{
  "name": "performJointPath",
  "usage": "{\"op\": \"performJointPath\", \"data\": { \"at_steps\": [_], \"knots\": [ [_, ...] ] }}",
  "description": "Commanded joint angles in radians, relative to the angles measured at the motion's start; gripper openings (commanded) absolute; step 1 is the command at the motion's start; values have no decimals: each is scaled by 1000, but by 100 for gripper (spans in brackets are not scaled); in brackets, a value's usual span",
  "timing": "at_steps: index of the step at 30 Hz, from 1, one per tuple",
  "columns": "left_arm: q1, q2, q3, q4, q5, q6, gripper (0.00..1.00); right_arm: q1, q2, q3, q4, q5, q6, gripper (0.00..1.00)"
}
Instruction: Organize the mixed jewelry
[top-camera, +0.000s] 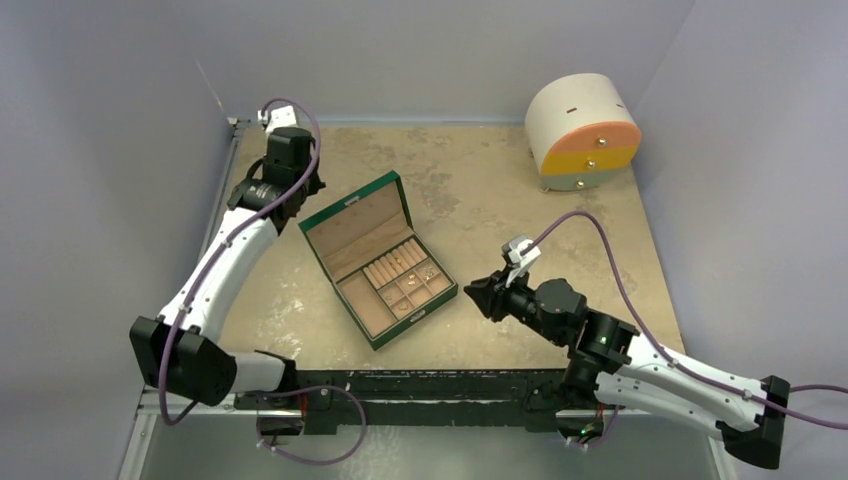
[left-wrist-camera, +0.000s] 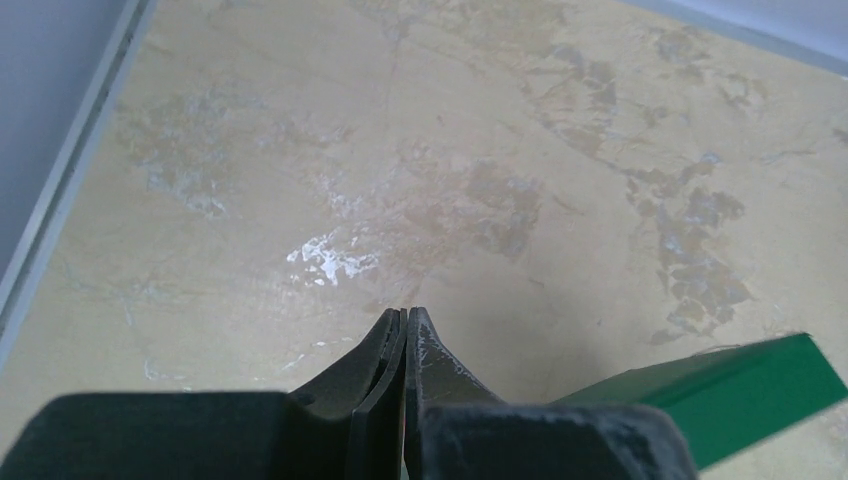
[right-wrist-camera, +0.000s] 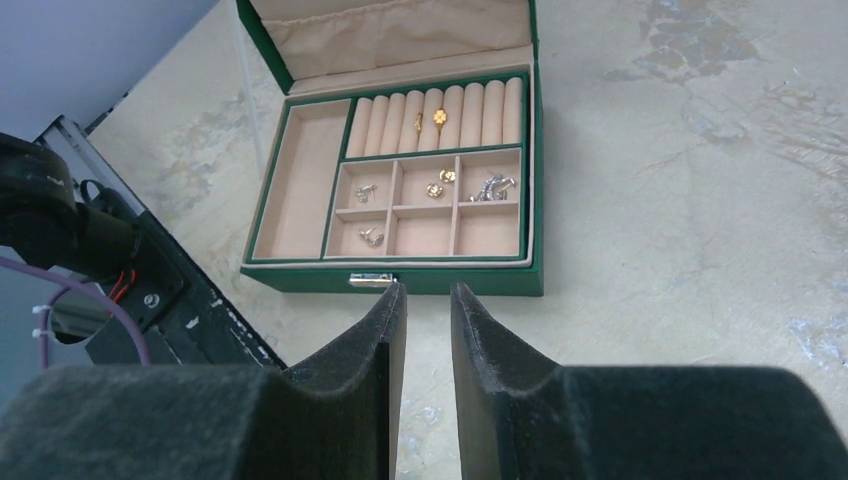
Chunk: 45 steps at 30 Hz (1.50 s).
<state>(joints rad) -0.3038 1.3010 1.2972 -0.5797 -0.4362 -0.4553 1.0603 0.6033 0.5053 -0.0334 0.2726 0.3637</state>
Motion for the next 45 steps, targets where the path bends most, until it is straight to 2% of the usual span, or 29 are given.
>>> {"op": "performJointPath", "data": {
  "at_steps": [1, 7, 13, 18, 25, 31, 37, 45],
  "knots": [
    [84, 50, 62, -22, 158, -47, 0, 5, -57, -9, -24, -24, 24, 26],
    [126, 131, 103, -78, 268, -50, 0, 6, -108, -33, -52, -28, 51, 27],
    [126, 131, 83, -92, 381, -37, 0, 5, -103, -49, -116, -6, 117, 27],
    [123, 82, 5, -50, 540, -44, 0, 5, -76, -73, -132, -23, 159, 25],
    [115, -26, -104, -28, 615, -60, 0, 6, -43, -95, -132, -14, 213, 23],
    [40, -85, -174, -30, 634, -71, 0, 5, -18, -97, -132, -11, 250, 19],
    [-101, -104, -205, -18, 619, -91, 0, 5, -17, -86, -138, 1, 270, 19],
    [-164, -139, -263, -11, 620, -112, 0, 5, -7, -19, -200, 52, 251, 20]
  ]
}}
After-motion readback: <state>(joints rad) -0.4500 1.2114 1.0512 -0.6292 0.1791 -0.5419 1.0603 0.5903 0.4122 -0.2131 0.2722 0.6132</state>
